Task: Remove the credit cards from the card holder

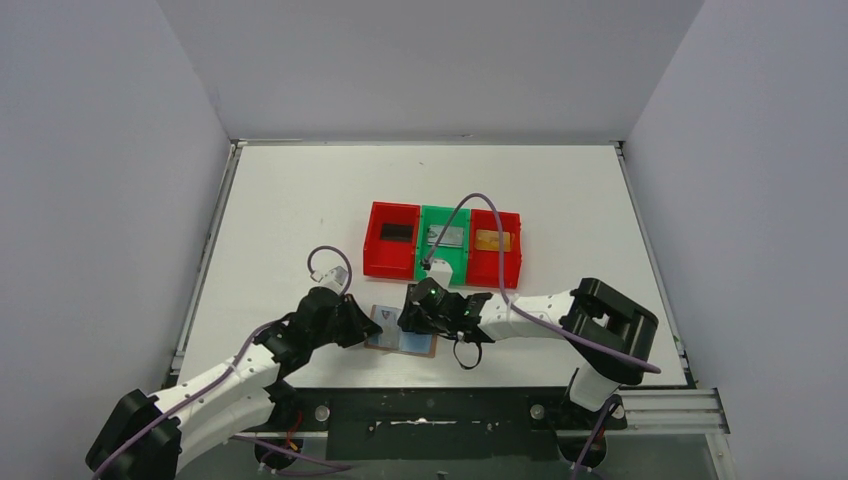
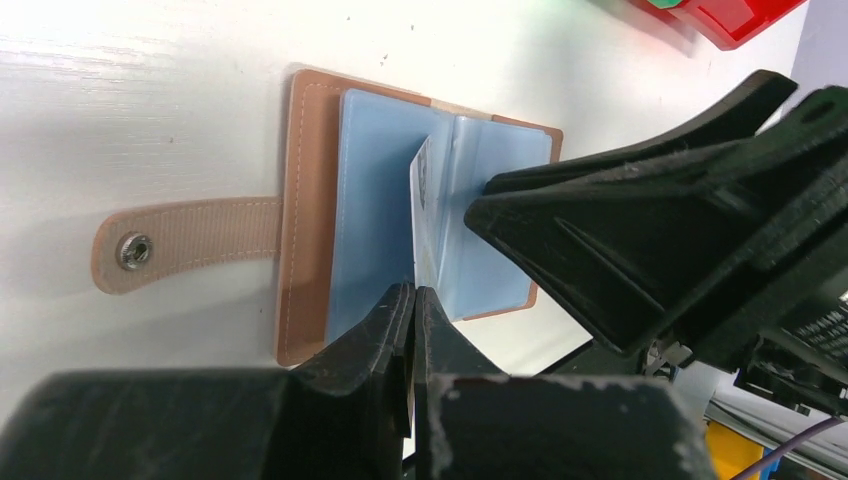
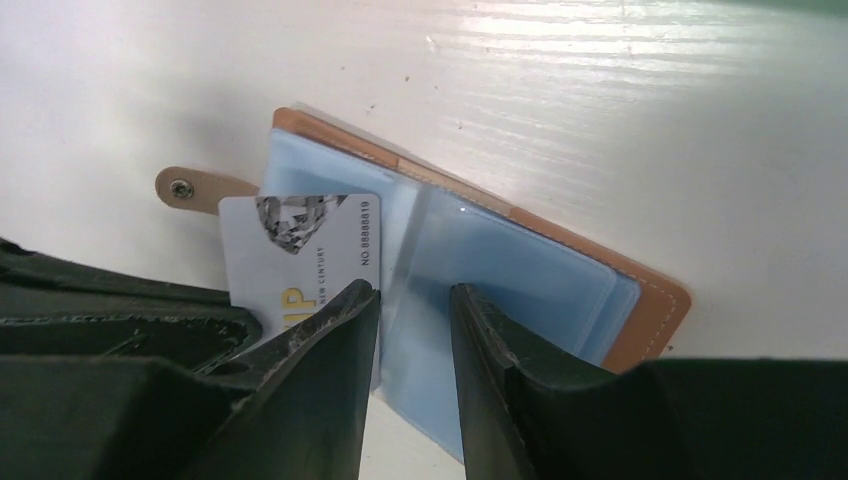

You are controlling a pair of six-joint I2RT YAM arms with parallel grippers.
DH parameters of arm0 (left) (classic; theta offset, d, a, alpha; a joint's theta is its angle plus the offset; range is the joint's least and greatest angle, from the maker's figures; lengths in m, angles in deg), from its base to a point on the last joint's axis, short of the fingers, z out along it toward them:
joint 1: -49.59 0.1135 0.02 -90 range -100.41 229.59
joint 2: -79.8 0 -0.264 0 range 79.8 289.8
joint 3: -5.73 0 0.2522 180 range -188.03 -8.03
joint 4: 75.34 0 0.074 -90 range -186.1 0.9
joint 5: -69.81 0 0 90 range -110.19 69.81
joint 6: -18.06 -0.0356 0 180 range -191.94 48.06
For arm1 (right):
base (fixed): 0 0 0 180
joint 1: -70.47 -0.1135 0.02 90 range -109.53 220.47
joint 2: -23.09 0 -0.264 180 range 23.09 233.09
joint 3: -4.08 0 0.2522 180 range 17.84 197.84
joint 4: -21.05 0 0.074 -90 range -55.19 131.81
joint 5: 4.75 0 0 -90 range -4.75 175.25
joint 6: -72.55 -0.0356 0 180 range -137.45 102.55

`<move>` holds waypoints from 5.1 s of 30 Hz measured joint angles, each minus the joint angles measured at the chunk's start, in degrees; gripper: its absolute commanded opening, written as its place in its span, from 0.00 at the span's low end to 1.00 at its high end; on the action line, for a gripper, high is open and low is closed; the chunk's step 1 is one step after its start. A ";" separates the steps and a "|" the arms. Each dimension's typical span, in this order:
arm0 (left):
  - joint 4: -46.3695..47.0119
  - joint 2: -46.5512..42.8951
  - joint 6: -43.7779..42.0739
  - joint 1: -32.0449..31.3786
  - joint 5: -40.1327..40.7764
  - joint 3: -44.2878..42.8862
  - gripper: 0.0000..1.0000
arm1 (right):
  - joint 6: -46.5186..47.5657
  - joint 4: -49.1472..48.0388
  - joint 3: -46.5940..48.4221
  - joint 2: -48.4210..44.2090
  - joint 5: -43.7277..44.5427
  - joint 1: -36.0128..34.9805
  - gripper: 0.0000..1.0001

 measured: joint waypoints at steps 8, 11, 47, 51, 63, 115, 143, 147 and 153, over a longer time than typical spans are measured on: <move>-2.01 -2.03 -0.46 0.00 0.46 -0.35 0.00 | -0.70 -0.70 -0.63 0.26 -0.74 0.63 0.35; -3.39 -3.06 -1.03 0.00 0.98 -1.14 0.00 | -0.42 -1.62 -1.33 -0.11 -0.83 0.63 0.39; 18.18 -4.04 2.78 16.72 -24.65 -5.03 0.00 | 6.25 -22.03 -14.64 -26.10 -13.73 11.41 0.64; 23.63 -4.17 5.46 16.83 -29.62 -2.54 0.00 | 6.21 -23.76 -14.53 -23.85 -17.20 11.82 0.58; 30.71 -6.38 9.40 16.94 -33.29 -0.11 0.00 | 4.70 -30.53 -14.25 -22.40 -26.53 13.75 0.28; -22.60 -18.91 -27.74 17.38 13.29 -22.58 0.88 | 65.57 6.29 10.32 -15.39 6.45 13.09 0.00; -22.73 -20.76 -28.76 18.93 14.99 -22.40 0.89 | 100.89 9.55 20.04 7.43 9.25 14.73 0.01; -22.73 -20.83 -28.76 19.19 15.04 -22.40 0.89 | 102.79 8.76 20.06 7.93 8.57 15.69 0.03; -22.75 -20.81 -28.79 19.23 15.04 -22.40 0.89 | 104.89 5.81 20.06 8.31 8.00 17.53 0.03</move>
